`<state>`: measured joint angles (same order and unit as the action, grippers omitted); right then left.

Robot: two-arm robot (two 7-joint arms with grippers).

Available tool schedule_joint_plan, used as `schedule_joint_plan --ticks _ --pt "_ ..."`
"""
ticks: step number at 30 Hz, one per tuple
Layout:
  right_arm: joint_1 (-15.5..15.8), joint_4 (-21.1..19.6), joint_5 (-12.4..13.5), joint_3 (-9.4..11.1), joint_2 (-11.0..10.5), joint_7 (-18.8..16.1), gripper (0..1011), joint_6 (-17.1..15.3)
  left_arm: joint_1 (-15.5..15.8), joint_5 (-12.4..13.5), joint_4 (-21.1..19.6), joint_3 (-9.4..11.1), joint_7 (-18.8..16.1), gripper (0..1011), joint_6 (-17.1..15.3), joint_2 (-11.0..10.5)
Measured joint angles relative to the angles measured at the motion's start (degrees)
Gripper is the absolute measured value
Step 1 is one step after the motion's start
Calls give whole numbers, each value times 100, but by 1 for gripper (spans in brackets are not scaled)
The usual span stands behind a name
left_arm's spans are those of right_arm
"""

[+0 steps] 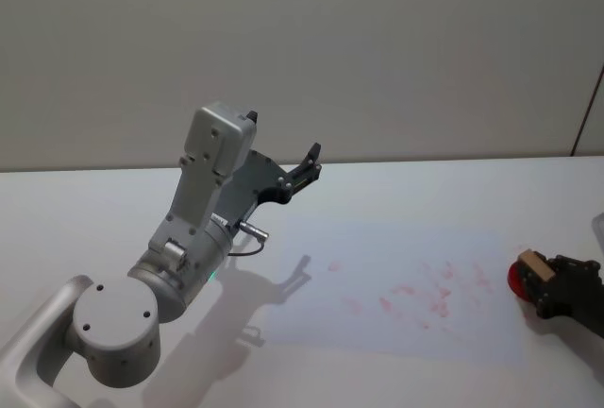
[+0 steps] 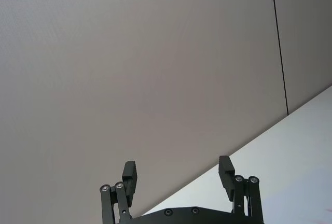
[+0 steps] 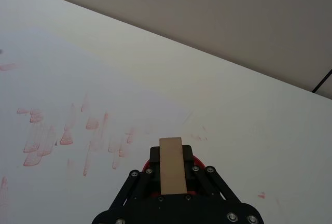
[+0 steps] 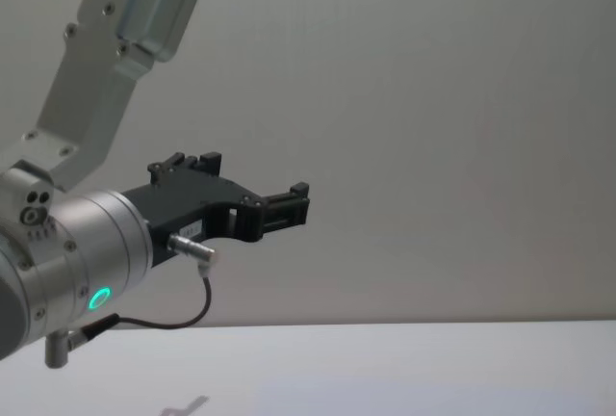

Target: Use the one hand to pick up the stamp and affix it onto the A4 paper.

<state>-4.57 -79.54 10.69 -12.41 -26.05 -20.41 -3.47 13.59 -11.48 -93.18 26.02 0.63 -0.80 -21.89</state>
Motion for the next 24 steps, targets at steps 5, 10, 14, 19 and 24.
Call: schedule_joint_plan --ticks 5,10,14,19,24 --pt "-16 23 -13 5 0 9 324 4 0 0 0 0 0 1001 0 0" --pt "-33 33 -14 12 7 35 493 22 0 0 0 0 0 1001 0 0" --pt "-62 33 12 21 21 73 612 52 0 0 0 0 0 1001 0 0" --pt "-99 -1 66 30 44 129 788 76 0 0 0 0 0 1001 0 0" --pt "-134 -87 133 42 72 214 929 95 0 0 0 0 0 1001 0 0"
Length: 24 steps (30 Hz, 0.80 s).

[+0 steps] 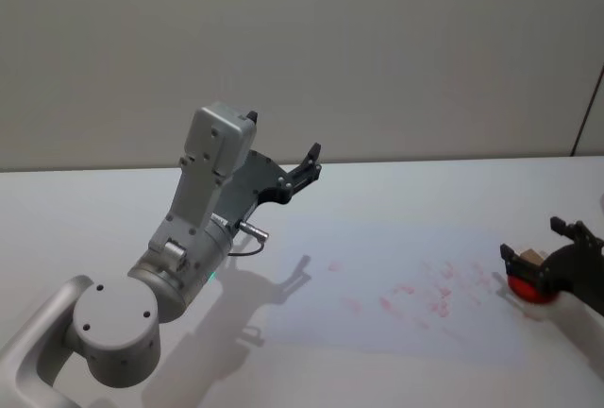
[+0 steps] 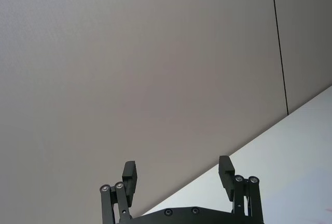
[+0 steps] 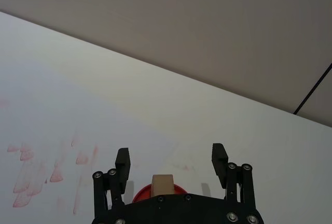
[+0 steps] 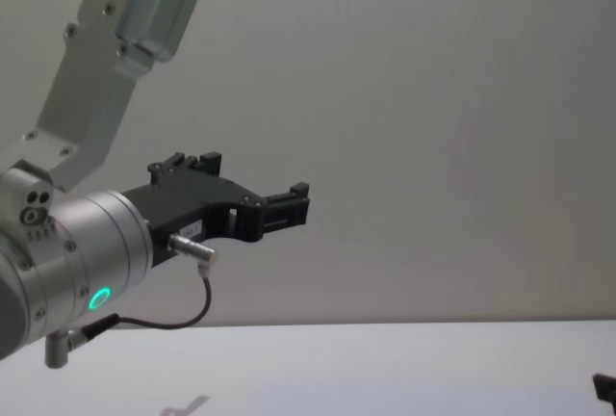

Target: Use the one hand to pick up the stamp and affix it onto the A4 paper.

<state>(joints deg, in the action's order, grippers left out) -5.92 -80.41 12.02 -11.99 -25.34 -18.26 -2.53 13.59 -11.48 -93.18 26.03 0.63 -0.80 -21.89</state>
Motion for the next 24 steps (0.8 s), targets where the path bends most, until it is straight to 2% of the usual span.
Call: schedule_joint_plan --ticks 4,24 --pt "-7 -66 34 6 14 67 1001 10 0 0 0 0 0 1001 0 0" --pt "55 -344 135 20 77 578 1001 31 0 0 0 0 0 1001 0 0"
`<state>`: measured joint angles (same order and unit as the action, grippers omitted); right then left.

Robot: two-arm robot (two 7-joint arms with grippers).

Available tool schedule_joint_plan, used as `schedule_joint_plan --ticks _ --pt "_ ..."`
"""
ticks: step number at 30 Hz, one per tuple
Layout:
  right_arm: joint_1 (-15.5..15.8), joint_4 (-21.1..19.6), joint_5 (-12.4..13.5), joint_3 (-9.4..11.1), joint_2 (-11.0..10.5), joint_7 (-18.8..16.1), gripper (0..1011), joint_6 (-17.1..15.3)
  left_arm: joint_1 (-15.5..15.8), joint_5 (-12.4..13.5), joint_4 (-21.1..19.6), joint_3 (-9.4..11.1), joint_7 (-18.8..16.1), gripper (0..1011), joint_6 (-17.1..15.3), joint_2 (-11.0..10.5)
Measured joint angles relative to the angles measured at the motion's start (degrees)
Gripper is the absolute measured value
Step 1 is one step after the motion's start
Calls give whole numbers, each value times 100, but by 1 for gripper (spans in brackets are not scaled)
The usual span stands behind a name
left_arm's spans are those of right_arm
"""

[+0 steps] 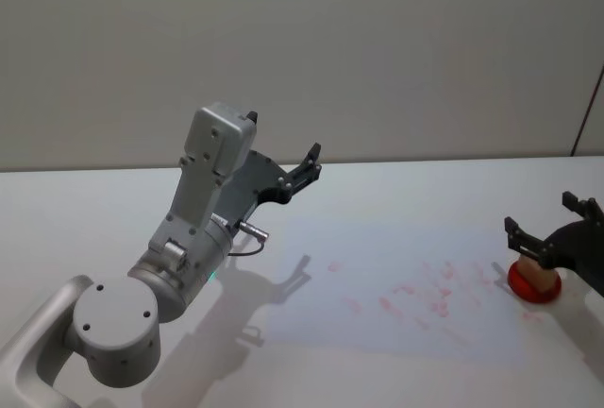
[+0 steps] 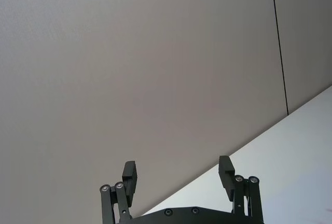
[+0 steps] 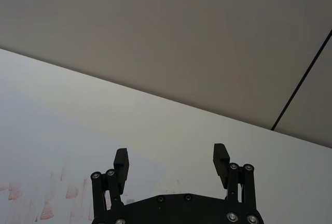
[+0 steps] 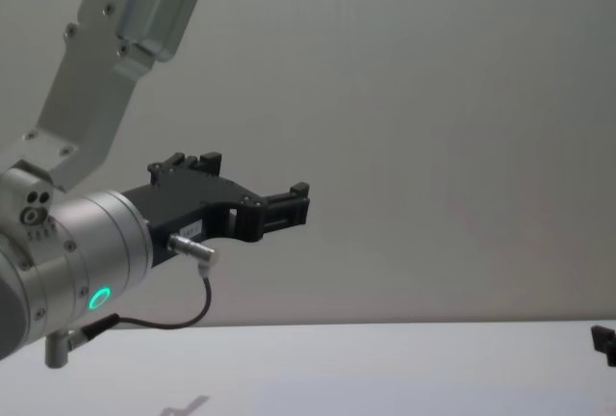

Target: Use the one hand to pick up the stamp and affix it onto the A4 paper.

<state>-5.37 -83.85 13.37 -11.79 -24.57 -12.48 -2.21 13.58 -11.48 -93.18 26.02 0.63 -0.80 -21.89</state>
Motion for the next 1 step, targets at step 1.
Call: schedule_joint_plan --ticks 1 --pt "1 -5 2 0 1 11 1001 0 0 0 0 0 0 1001 0 0"
